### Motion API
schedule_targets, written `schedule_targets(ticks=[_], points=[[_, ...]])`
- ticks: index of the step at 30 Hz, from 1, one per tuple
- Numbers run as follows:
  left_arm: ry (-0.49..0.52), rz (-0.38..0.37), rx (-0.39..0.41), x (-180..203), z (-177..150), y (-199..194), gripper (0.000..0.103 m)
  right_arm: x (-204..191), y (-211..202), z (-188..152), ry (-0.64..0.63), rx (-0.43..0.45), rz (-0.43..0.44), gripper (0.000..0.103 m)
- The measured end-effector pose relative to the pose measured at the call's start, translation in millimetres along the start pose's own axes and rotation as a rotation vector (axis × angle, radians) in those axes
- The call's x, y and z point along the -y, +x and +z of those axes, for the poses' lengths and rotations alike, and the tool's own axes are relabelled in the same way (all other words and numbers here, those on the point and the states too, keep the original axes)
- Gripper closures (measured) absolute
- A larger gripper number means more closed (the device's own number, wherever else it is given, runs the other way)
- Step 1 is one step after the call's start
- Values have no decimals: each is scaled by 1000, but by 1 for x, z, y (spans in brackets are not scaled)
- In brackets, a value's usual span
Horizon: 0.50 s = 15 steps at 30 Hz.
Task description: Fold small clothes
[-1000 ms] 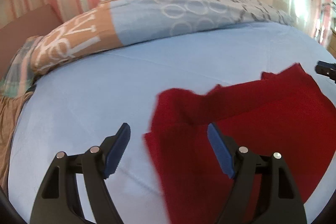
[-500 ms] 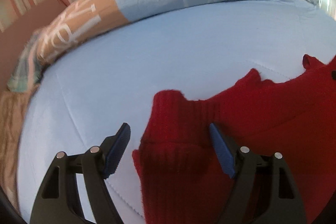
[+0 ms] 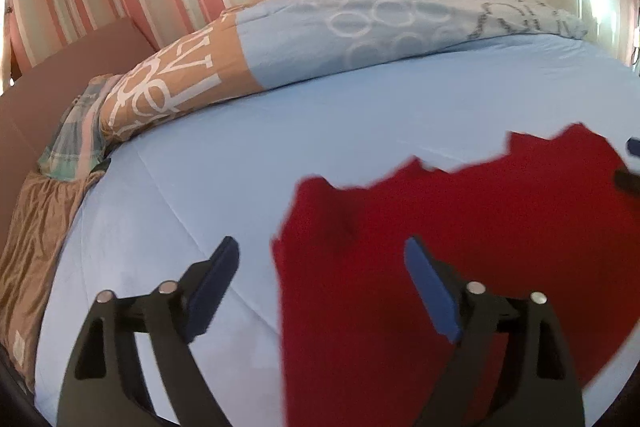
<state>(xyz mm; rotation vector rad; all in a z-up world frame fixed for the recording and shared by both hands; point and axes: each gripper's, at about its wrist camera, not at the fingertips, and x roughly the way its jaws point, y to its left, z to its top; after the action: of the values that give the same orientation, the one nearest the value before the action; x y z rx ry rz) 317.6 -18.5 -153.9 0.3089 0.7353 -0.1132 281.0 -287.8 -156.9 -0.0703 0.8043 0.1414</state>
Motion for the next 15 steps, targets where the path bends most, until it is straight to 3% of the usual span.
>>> schedule_targets(ticks=[3,7,8,9,13,15], points=[[-26,-22,-28,16,-16,-17,17,-27,-14,-22,-39,-13,-9,19],[-74,-61,-113,28,-40,-18,16,-48,-18,-47,-41,-50,-11,16],[-95,-67,-135,29,-48,-17,16,-50,-17,-50,-42,-57,-12,11],[-107,-78,-149,30,-56,-17,16,-51,-17,-53,-44,-62,-17,6],[-130,-57,-203,29,-76,-11,16,-43,-1,-70,-69,-144,-108,6],[-155,-59,-217,23,-84,-9,16,-22,4,-77,-6,-172,-117,6]])
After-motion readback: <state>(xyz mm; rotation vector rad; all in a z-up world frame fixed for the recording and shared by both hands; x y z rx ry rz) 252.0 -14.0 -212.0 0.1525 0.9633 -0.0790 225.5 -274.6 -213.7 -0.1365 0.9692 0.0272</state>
